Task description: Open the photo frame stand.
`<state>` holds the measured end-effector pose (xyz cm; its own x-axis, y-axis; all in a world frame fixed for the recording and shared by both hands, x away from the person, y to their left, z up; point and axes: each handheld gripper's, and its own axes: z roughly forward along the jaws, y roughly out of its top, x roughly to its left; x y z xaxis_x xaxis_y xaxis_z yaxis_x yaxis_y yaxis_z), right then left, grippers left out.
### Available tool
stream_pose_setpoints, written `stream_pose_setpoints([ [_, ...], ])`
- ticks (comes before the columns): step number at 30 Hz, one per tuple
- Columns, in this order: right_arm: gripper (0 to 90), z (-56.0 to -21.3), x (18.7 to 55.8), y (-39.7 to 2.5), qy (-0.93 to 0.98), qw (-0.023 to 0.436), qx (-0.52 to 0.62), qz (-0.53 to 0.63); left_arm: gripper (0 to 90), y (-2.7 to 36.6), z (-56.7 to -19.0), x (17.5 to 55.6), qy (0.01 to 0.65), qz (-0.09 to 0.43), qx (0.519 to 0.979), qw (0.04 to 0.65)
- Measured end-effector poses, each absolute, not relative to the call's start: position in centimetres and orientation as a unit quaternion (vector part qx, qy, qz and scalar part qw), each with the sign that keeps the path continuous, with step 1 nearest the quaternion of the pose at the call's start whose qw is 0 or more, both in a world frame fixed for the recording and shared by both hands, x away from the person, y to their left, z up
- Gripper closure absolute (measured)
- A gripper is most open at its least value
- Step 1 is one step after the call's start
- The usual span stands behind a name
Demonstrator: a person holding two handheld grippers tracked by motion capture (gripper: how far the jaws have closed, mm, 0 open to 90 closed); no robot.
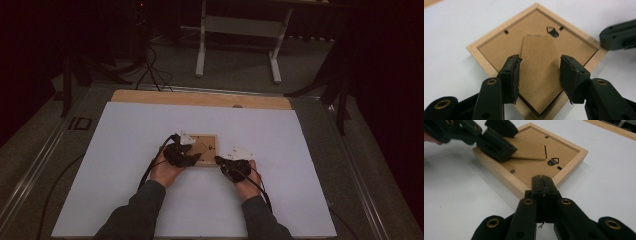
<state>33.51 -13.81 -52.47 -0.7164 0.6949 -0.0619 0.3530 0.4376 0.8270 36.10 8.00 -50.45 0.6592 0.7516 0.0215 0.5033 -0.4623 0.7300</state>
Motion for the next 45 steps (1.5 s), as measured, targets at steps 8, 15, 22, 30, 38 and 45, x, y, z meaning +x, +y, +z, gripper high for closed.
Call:
stream_pose_setpoints([
  [8,89.7,-52.5,33.5,-13.8,0.823,0.202,0.318,0.424,51.3,8.0,-50.0,36.2,0.376,0.171,0.837,0.360],
  [15,89.7,-52.5,33.5,-13.8,0.824,0.202,0.317,0.424,47.7,8.5,-49.7,36.2,0.380,0.163,0.829,0.376],
  [22,89.7,-52.5,33.5,-13.8,0.824,0.202,0.316,0.423,60.5,10.1,-48.3,34.9,0.368,0.158,0.827,0.394],
  [30,89.6,-52.5,33.5,-13.8,0.824,0.203,0.315,0.424,81.9,11.0,-48.4,34.2,0.372,0.140,0.832,0.387],
  [38,89.6,-52.5,33.5,-13.8,0.824,0.203,0.317,0.424,89.5,11.7,-49.0,33.6,0.378,0.137,0.836,0.372],
  [45,89.7,-52.5,33.5,-13.8,0.823,0.203,0.316,0.425,89.5,11.8,-49.8,33.4,0.384,0.136,0.841,0.355],
])
